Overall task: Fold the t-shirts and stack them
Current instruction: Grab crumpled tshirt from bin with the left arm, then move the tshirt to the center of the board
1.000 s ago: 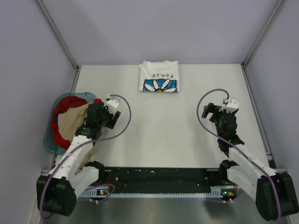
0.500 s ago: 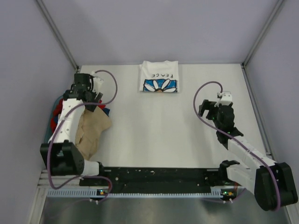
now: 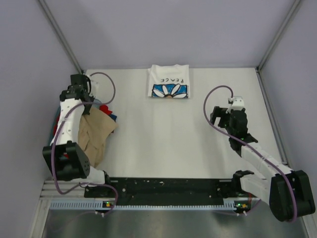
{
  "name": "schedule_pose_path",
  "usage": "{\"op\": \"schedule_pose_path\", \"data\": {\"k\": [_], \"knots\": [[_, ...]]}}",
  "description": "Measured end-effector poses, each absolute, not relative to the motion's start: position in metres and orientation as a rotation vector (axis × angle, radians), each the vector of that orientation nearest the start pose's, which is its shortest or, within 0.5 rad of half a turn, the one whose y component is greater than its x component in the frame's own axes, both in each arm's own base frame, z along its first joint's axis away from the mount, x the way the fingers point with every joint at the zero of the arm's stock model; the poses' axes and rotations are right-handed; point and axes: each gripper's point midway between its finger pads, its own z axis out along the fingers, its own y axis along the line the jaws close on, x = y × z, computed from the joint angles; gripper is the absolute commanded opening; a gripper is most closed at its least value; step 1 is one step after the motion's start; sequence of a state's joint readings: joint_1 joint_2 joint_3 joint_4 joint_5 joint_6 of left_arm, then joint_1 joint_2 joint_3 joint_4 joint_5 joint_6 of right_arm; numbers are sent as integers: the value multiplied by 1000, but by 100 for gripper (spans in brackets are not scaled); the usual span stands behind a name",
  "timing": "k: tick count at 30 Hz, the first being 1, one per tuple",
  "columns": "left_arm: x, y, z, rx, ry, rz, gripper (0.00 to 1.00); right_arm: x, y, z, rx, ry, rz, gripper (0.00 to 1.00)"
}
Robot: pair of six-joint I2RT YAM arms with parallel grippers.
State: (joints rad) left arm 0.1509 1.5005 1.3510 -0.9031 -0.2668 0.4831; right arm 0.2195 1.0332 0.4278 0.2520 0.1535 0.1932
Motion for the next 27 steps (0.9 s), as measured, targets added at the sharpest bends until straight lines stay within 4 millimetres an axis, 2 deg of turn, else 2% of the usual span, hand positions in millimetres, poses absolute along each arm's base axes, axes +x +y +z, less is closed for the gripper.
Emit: {"op": "schedule_pose_path", "data": {"k": [4,11,12,13,14,16,18,20,22,23,26,27], "knots": [[319,110,232,347,2482,572,0,335,57,127,69,1933,138,98],[290,91,360,318,2085,572,0,337,65,150,44,1884,187,98],[289,89,377,309,2042,564,0,338,66,154,40,1876,195,98],[290,82,402,304,1978,531,0,338,69,159,32,1865,208,98],[291,77,417,305,1939,507,0,338,71,163,24,1854,222,99],[293,51,454,342,1835,384,0,337,76,175,4,1825,257,99],[292,8,478,448,1733,220,0,336,82,188,-19,1792,294,99],[284,-55,480,622,1673,22,0,335,88,203,-39,1754,332,99],[268,-114,463,820,1648,-161,0,334,93,222,-50,1709,368,99],[261,-141,449,918,1645,-235,0,333,95,231,-50,1688,381,99],[246,-198,389,1164,1705,-386,0,330,96,254,-37,1636,406,99],[244,-211,370,1225,1731,-420,3,328,95,259,-34,1627,407,99]]}}
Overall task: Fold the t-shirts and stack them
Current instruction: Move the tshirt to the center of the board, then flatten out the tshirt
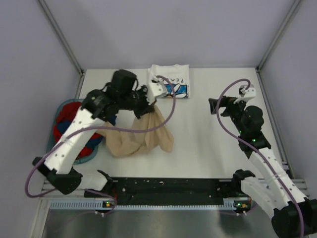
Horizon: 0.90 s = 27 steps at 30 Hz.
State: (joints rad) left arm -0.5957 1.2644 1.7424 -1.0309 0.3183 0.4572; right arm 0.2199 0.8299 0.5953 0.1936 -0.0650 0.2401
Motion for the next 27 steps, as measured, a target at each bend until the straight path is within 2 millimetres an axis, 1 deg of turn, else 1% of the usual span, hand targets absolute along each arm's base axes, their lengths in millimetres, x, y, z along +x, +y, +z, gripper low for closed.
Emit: {"op": "schedule_pose_path", "data": {"k": [1,2,3,4,5,7,8,9,10,11,13,14,15,16,17,19,20,21,23,24,26,27], "knots": [[243,-227,344,1299,1774,-461,16,325,94,265,-27,1618,408,99],[242,-241,320,1360,1812,-499,33,324,92,271,-21,1608,405,99],[241,-254,295,1422,1855,-537,78,323,90,276,-12,1608,397,99],[239,-266,273,1480,1887,-570,99,322,90,277,-11,1607,396,99],[237,-276,252,1534,1914,-594,99,322,88,279,-3,1614,388,99],[230,-294,222,1631,1948,-619,99,323,84,278,14,1650,365,96],[225,-303,210,1683,1956,-624,99,325,83,274,20,1687,353,92],[221,-308,203,1720,1961,-626,99,327,84,270,15,1724,344,86],[217,-311,197,1758,1968,-622,99,328,85,266,5,1754,340,74],[215,-315,195,1783,1963,-613,99,330,89,258,-19,1809,347,64],[219,-312,197,1778,1962,-570,99,332,98,243,-70,1904,370,44],[226,-307,200,1753,1966,-535,99,333,104,234,-87,1955,396,39],[236,-299,204,1712,1969,-499,99,334,109,224,-99,2004,424,37],[247,-288,208,1661,1977,-468,99,332,117,213,-108,2055,471,38],[257,-271,211,1600,1994,-437,99,329,127,200,-127,2113,525,42],[277,-227,214,1458,2053,-370,97,320,147,169,-169,2237,605,52],[283,-208,213,1406,2080,-339,96,314,158,157,-203,2286,638,55],[291,-179,210,1329,2116,-287,95,303,174,141,-271,2345,670,59],[291,-139,197,1248,2179,-212,94,278,205,124,-422,2414,731,65],[285,-123,186,1228,2213,-188,94,265,221,119,-516,2432,755,67],[265,-97,156,1229,2290,-159,95,249,246,117,-662,2428,785,73],[255,-90,143,1242,2322,-156,95,244,258,118,-726,2413,798,74]]}}
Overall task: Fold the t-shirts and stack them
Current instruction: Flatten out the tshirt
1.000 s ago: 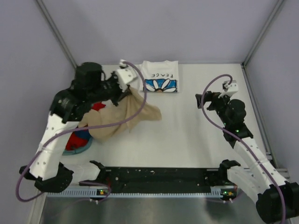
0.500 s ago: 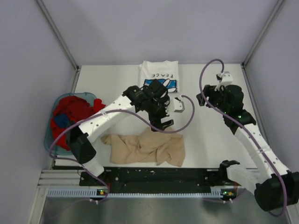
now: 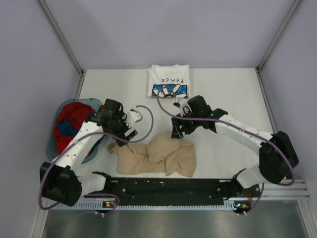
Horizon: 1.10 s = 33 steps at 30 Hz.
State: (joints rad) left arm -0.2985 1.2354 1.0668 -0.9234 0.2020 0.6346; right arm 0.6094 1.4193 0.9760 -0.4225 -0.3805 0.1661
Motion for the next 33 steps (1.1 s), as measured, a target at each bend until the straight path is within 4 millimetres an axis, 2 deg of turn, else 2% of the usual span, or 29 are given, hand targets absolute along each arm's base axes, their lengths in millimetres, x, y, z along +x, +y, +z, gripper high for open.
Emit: {"op": "schedule_pose_path", "data": {"k": [1,4,7,8,9,11,13,15,17,18,19,21,22,24,26,29,31,33], "knots": [[243,-83,125,1267,2355,-153,96,241,269,120,-787,2396,811,74],[202,-68,78,1369,2449,-185,99,242,283,113,-856,2397,843,72],[174,-65,51,1462,2489,-249,99,240,287,91,-887,2466,863,66],[169,-66,47,1487,2488,-259,99,236,287,82,-897,2501,872,61],[166,-68,43,1522,2481,-272,99,232,286,74,-907,2533,882,51],[163,-75,38,1596,2448,-284,99,223,284,66,-932,2576,911,25],[162,-83,34,1662,2418,-288,99,218,285,67,-953,2579,939,0],[159,-93,25,1756,2386,-284,96,216,285,71,-949,2574,971,0],[156,-97,18,1850,2369,-243,85,214,281,76,-926,2572,1006,0],[157,-98,17,1872,2364,-215,74,214,277,79,-898,2575,1020,0],[159,-98,16,1883,2365,-187,57,216,272,82,-873,2574,1025,0],[167,-97,14,1886,2375,-122,25,223,258,92,-782,2567,1029,0],[174,-97,13,1880,2373,-80,0,229,250,101,-731,2552,1026,0],[185,-97,14,1861,2383,-28,0,240,236,120,-653,2504,1011,0],[186,-97,16,1854,2396,-14,0,249,224,147,-598,2418,988,0],[192,-95,21,1816,2396,12,0,250,217,189,-585,2280,972,0],[206,-93,41,1738,2382,35,0,248,214,218,-589,2188,969,0],[228,-93,77,1623,2330,67,0,245,211,241,-587,2118,964,0]]}}
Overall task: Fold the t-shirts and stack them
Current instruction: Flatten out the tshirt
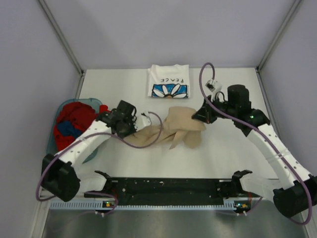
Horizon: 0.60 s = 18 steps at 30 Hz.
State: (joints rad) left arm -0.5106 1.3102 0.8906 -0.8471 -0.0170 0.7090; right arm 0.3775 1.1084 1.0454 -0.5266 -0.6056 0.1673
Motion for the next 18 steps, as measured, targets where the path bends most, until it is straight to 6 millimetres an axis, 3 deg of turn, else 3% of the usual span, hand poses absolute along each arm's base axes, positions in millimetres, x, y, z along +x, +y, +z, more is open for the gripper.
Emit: {"op": "schedule_pose_path", "data": {"k": [2,4,6,9,11,14,17,18], "knots": [[253,-95,134,1485,2224,102,0,243,207,266,-586,2045,951,0],[263,-99,190,1394,2104,108,0,237,203,290,-593,1974,943,0],[256,-104,256,1332,1955,79,0,227,202,321,-619,1877,951,0],[228,-101,320,1293,1813,44,0,204,201,358,-675,1747,982,0],[207,-96,345,1278,1757,20,0,186,199,378,-708,1669,998,0],[179,-92,369,1269,1687,-23,0,168,197,389,-735,1621,1023,0],[162,-95,368,1294,1671,-85,0,171,194,380,-718,1658,1028,0],[158,-98,363,1310,1681,-116,0,182,190,371,-684,1699,1013,11]]}}
